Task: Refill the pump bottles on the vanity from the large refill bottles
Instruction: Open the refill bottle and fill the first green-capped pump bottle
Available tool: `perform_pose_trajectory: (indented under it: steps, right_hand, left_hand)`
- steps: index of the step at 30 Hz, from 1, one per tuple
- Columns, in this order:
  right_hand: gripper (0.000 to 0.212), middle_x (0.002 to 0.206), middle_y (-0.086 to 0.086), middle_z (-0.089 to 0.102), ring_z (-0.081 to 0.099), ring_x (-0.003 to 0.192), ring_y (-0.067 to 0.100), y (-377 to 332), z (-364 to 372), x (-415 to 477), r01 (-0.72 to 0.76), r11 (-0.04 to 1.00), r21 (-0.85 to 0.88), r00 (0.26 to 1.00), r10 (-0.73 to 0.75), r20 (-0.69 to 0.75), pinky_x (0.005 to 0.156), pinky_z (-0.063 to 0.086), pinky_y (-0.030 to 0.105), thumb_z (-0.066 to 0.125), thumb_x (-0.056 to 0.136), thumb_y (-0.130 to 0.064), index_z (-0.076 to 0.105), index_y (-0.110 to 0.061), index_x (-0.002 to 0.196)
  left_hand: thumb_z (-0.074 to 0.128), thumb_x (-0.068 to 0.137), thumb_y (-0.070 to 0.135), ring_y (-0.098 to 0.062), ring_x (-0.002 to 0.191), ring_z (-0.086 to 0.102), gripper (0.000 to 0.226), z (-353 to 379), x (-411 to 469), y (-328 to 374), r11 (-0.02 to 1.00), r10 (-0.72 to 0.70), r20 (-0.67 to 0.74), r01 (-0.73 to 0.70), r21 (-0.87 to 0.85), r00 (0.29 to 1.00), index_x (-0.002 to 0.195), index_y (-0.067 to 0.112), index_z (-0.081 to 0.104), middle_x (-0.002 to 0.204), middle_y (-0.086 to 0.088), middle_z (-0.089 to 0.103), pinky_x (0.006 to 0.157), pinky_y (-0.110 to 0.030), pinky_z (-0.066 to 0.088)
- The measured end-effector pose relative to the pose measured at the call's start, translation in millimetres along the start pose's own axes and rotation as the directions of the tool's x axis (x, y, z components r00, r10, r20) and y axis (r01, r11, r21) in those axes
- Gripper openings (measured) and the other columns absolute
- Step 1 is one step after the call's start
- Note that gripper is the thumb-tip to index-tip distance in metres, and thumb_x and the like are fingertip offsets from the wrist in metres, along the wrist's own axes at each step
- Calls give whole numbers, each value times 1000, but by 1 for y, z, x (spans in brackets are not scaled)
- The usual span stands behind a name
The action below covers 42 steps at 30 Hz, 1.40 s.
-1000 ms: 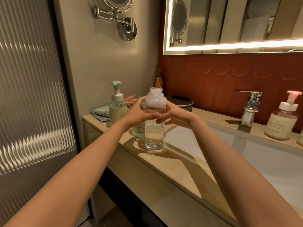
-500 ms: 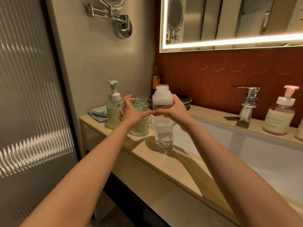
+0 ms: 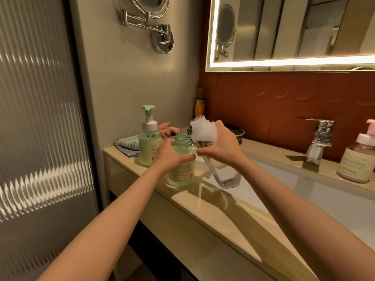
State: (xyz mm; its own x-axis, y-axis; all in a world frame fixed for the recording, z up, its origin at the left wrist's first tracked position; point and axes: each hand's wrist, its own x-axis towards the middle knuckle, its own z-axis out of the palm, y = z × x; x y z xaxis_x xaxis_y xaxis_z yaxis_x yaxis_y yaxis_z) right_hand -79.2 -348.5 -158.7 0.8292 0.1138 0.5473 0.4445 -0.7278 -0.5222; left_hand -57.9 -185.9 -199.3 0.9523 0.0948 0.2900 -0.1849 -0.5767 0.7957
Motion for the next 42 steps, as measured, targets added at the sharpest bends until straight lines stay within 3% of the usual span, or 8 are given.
perform_pose_trajectory:
  steps: [7,12,17,22,27,33,42]
  right_hand:
    - [56,90,1,48,46,80,19,0,-4,2,-14,995,-100,999,18,40,57,38,30,81,58,-30,37,-17,91]
    - [61,96,-1,43,44,82,19,-5,-9,3,16,949,-313,995,16,99,50,27,22,80,60,-33,32,-23,95]
    - [68,101,-2,42,45,83,19,-11,-11,7,26,916,-400,993,23,118,61,33,27,80,60,-37,37,-22,110]
    - [77,100,-2,39,43,86,17,-13,-14,8,43,881,-471,990,24,136,65,37,29,81,60,-39,36,-22,120]
    - [81,100,0,40,44,86,18,-16,-15,12,74,849,-524,988,8,152,67,41,30,81,60,-40,34,-22,123]
    - [83,103,2,42,48,90,20,-19,-17,13,97,823,-560,987,-5,163,67,44,31,82,60,-41,34,-22,124]
    - [88,112,5,46,52,97,23,-25,-20,13,122,753,-647,986,-19,165,65,42,30,83,59,-41,33,-21,128]
  left_hand:
    - [81,64,40,-22,112,53,77,1,-9,-1,999,-3,15,3,-51,1000,124,15,40,123,-1,55,96,-41,44]
    - [75,51,53,-23,113,53,87,2,-11,0,998,-23,26,25,-58,999,124,19,40,121,1,56,99,-49,40]
    - [70,44,56,-22,112,54,92,3,-11,-1,997,-34,23,36,-66,999,124,21,41,118,3,58,99,-49,39]
    - [68,46,56,-21,111,54,88,2,-13,2,997,-36,17,37,-72,999,122,22,41,109,8,55,100,-50,38]
    - [78,59,49,-22,115,52,83,3,-11,-1,997,-24,15,25,-70,1000,126,20,39,122,3,56,101,-50,36]
    - [69,47,56,-23,115,52,92,2,-13,1,996,-32,27,34,-77,999,127,20,39,123,2,56,101,-50,37]
    - [77,66,47,-23,119,49,81,5,-9,-3,999,-15,-18,15,-36,1000,130,19,37,127,2,54,103,-50,32]
